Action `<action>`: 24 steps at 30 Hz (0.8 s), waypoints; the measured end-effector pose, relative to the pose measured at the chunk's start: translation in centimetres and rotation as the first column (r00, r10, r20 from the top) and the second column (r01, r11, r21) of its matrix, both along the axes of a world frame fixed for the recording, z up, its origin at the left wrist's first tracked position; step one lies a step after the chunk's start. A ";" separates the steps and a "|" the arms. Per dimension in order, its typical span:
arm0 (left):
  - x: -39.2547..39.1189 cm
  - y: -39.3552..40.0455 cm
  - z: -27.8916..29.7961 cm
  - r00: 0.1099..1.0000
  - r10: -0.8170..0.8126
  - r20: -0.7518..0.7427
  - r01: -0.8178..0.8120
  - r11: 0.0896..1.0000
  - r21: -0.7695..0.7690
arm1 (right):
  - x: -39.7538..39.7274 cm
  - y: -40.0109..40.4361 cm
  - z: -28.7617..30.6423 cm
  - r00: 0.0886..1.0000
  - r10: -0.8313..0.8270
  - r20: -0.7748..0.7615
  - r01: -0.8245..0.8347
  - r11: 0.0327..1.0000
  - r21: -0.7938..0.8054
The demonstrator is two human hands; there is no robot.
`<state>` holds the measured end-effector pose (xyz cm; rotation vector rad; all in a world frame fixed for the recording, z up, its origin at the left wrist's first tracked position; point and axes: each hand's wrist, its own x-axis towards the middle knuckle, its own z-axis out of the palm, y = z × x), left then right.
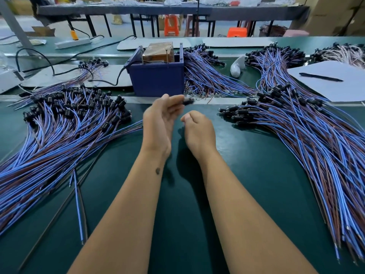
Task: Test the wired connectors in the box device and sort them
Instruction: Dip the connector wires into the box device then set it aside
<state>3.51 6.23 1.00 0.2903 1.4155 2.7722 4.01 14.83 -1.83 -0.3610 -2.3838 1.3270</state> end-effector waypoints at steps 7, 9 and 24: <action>1.2 0.2 0.8 0.808 -0.588 0.040 0.579 0.804 0.139 | 1.2 1.9 0.8 0.959 0.134 -0.250 -0.268 0.714 -0.647; 1.2 0.0 0.9 0.753 -0.648 0.114 0.658 0.746 -0.103 | 1.2 2.3 1.1 0.965 0.114 -0.236 -0.249 0.677 -0.692; -1.7 -1.1 -1.3 0.975 -0.096 0.200 0.193 0.811 -0.552 | 1.1 2.6 1.3 0.966 0.165 -0.200 -0.257 0.715 -0.651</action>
